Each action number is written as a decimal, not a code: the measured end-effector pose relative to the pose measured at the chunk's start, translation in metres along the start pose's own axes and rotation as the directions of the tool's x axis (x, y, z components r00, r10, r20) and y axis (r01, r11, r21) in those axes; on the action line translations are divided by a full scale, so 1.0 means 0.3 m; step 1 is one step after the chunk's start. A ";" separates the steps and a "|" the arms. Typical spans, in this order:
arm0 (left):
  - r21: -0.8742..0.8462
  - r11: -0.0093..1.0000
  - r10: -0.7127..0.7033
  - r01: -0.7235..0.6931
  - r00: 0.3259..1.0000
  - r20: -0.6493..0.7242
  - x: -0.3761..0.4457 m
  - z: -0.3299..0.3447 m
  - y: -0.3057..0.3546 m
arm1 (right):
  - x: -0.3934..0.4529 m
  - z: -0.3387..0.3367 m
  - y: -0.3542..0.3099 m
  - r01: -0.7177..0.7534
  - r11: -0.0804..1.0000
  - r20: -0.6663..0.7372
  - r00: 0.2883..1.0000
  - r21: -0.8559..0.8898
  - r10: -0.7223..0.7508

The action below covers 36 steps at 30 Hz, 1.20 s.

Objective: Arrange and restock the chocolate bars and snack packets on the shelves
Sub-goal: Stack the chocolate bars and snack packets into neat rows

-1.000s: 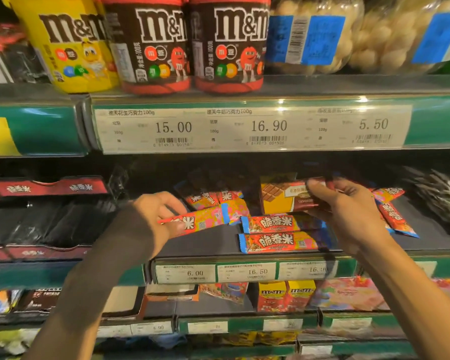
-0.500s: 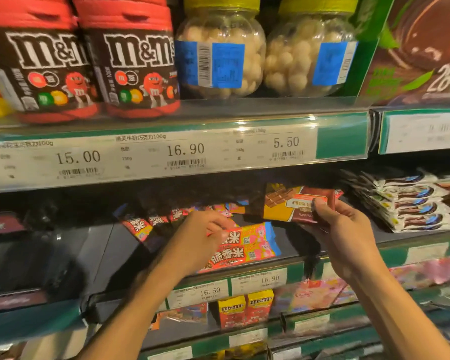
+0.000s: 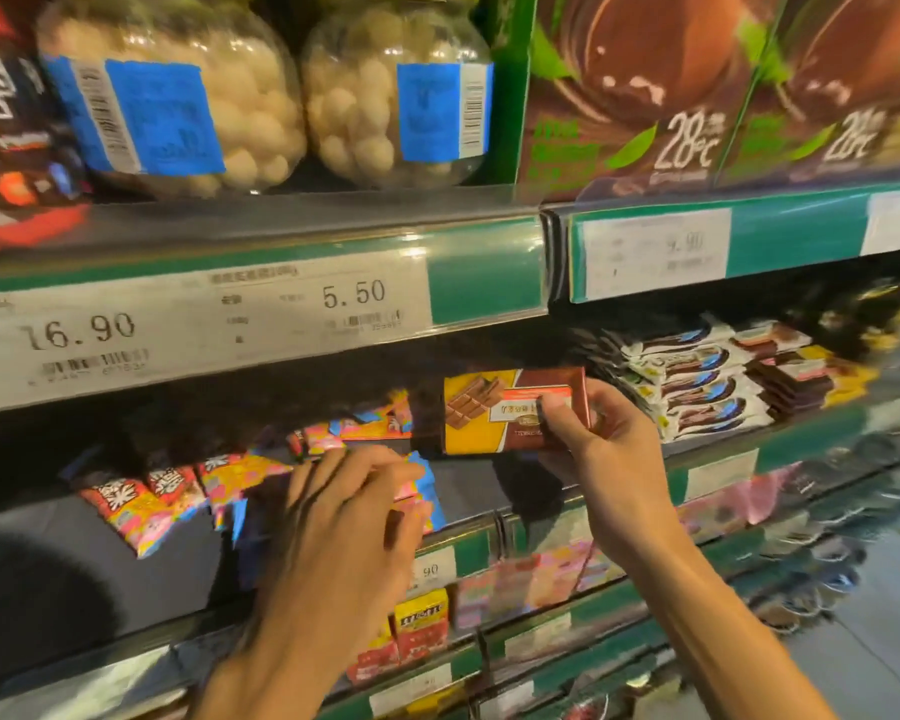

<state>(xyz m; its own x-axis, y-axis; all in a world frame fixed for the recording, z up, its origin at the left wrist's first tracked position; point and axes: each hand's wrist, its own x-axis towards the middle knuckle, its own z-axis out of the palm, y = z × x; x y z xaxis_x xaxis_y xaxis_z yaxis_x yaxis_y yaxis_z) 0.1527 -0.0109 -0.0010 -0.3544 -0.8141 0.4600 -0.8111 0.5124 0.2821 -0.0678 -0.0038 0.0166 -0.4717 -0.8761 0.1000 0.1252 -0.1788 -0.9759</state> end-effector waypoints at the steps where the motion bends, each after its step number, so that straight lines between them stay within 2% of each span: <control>1: -0.015 0.999 0.032 -0.032 0.999 0.000 0.001 0.030 0.055 | 0.003 -0.029 -0.009 0.020 1.000 -0.004 1.000 0.002 -0.020; 4: 0.006 0.994 0.105 -0.105 0.994 -0.005 0.023 0.135 0.201 | 0.016 -0.144 -0.045 0.092 0.996 -0.016 0.996 -0.006 -0.092; 10: 0.110 0.985 0.131 -0.131 0.991 0.013 0.096 0.359 0.462 | 0.085 -0.519 -0.141 0.180 0.981 -0.016 0.983 -0.077 -0.181; 15: 0.133 0.986 0.107 -0.096 0.991 -0.080 0.151 0.479 0.672 | 0.212 -0.814 -0.200 0.159 0.984 -0.071 0.984 -0.074 -0.165; 20: 0.162 0.975 0.181 -0.153 0.969 -0.171 0.204 0.581 0.815 | 0.358 -1.027 -0.214 0.109 0.987 -0.126 0.984 -0.121 -0.124; 26: 0.192 0.956 0.262 -0.222 0.940 -0.219 0.260 0.656 0.858 | 0.502 -1.114 -0.196 0.044 0.981 -0.194 0.978 -0.189 -0.081; 33: 0.193 0.928 0.348 -0.318 0.925 -0.153 0.314 0.668 0.862 | 0.548 -1.105 -0.173 0.093 0.951 -0.122 0.983 -0.294 -0.134; 36: 0.101 0.950 0.307 -0.294 0.938 -0.163 0.330 0.645 0.875 | 0.540 -1.089 -0.177 0.080 0.970 -0.096 0.990 -0.229 -0.105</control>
<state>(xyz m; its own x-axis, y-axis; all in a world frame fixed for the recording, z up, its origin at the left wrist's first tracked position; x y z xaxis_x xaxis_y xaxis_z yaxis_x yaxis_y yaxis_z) -0.1853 -0.0098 -0.0444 -0.5057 -0.5614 0.6550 -0.7139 0.6986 0.0476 -0.4361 0.0101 0.0213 -0.5634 -0.8058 0.1825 -0.1161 -0.1414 -0.9831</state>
